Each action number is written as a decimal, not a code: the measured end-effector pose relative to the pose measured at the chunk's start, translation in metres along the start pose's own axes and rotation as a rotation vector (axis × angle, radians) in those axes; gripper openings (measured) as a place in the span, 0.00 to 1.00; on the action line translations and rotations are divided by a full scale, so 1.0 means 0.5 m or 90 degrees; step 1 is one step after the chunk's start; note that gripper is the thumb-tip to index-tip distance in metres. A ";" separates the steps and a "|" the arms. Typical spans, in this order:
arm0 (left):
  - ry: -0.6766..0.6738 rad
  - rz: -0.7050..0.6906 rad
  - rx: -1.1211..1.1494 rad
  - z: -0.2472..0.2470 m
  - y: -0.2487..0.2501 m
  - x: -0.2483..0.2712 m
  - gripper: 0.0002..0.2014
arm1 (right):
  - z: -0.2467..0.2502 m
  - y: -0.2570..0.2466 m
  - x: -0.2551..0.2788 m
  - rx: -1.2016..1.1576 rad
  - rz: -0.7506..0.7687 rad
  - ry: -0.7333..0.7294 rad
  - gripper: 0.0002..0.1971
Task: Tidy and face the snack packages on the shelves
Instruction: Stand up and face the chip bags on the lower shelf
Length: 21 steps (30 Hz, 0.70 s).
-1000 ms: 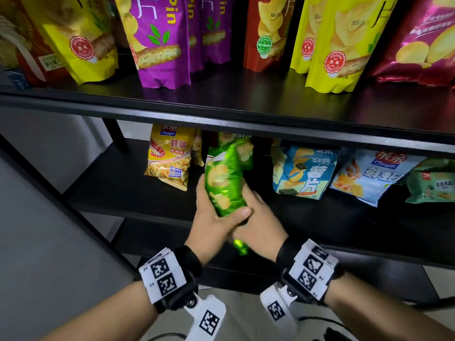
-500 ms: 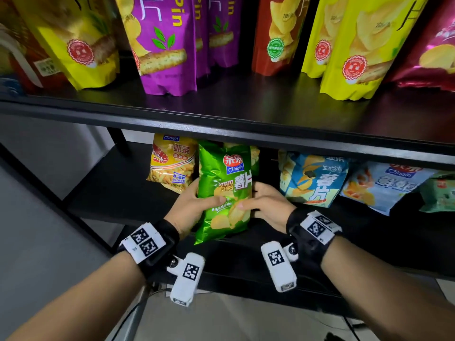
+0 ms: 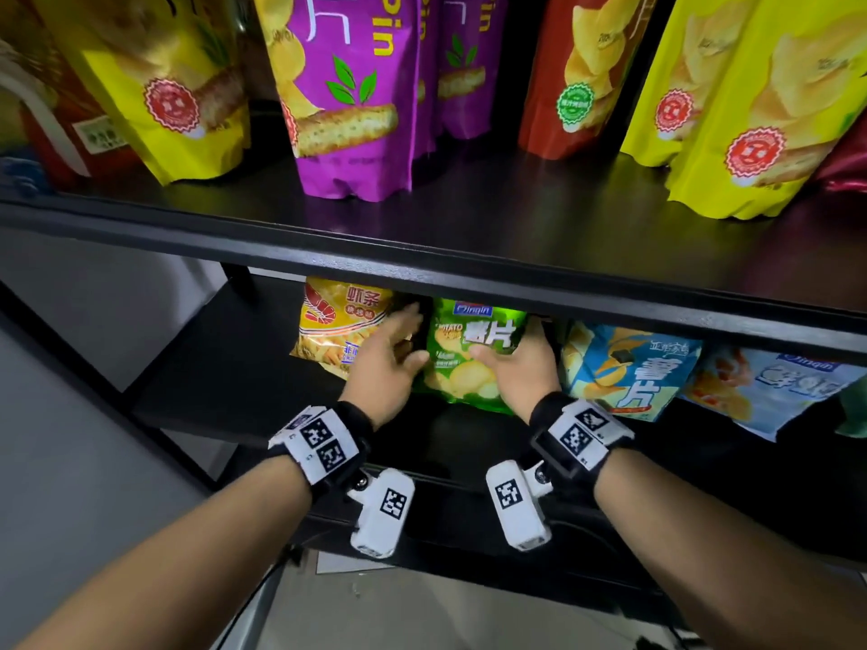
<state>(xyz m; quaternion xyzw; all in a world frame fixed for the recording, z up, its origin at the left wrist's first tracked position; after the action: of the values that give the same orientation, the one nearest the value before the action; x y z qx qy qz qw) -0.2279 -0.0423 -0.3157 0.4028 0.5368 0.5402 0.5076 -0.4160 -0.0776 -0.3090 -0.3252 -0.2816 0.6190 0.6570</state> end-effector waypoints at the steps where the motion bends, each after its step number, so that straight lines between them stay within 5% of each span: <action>1: 0.074 -0.020 -0.035 0.028 0.004 -0.011 0.25 | 0.006 0.002 -0.009 0.044 -0.013 0.015 0.29; 3: 0.234 -0.049 -0.071 0.099 0.011 -0.031 0.24 | 0.010 0.004 -0.020 0.093 -0.029 0.022 0.26; 5: 0.304 -0.063 -0.054 0.159 0.004 -0.059 0.32 | 0.011 0.001 -0.021 0.126 -0.022 0.022 0.25; 11: 0.207 0.067 -0.083 0.236 -0.079 -0.128 0.54 | 0.050 -0.019 0.031 0.160 0.030 0.079 0.25; 16: 0.153 0.095 -0.070 0.232 -0.114 -0.155 0.50 | 0.087 -0.035 0.083 0.056 0.083 0.132 0.11; 21: 0.205 0.047 0.017 0.220 -0.086 -0.105 0.41 | 0.075 -0.064 0.103 -0.044 0.168 -0.002 0.20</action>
<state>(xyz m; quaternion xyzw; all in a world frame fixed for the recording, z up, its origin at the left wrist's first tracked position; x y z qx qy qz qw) -0.1068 -0.0790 -0.3416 0.3368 0.6032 0.6092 0.3893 -0.4209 -0.0241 -0.2623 -0.3806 -0.2586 0.6906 0.5580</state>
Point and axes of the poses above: each hand's wrist, its own x-axis away from the middle knuckle, its own z-axis out of the back of the hand, y = z × x, the point moved 5 cm from there along -x, towards the middle knuckle, and after that the axes turned 14 degrees about x, right-handed, at the moved point
